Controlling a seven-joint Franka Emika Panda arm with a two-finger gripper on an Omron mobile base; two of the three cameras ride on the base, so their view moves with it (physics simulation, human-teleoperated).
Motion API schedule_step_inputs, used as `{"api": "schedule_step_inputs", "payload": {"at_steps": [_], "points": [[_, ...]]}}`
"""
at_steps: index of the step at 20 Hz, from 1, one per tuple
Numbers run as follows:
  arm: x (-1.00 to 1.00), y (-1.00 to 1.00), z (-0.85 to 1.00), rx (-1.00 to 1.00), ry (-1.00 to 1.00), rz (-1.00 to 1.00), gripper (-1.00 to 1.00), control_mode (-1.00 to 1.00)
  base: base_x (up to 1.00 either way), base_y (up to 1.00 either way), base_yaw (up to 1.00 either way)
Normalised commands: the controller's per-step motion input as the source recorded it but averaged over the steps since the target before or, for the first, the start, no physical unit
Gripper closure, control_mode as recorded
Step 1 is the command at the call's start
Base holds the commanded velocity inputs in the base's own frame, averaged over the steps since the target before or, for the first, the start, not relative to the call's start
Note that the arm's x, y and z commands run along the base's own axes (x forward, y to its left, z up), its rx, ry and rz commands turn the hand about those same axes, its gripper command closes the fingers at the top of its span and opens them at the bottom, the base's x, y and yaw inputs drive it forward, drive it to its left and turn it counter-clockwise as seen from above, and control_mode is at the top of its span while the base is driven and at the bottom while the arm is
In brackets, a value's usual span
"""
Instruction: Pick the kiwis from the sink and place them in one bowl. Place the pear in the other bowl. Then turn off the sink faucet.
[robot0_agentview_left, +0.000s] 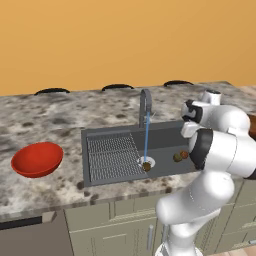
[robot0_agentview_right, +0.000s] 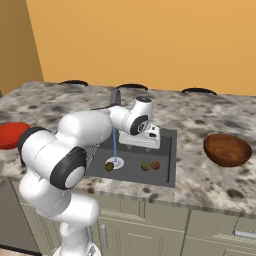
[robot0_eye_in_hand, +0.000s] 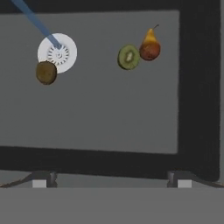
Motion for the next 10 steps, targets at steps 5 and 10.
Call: {"api": "schedule_step_inputs", "payload": {"at_steps": [5, 10], "points": [[0.1, 0.0, -0.3, 0.0, 0.0, -0.1, -1.0, -1.0, 0.0, 0.0, 0.0], [0.21, 0.0, -0.31, 0.0, -0.01, -0.1, -1.0, -1.0, 0.0, 0.0, 0.0]]}}
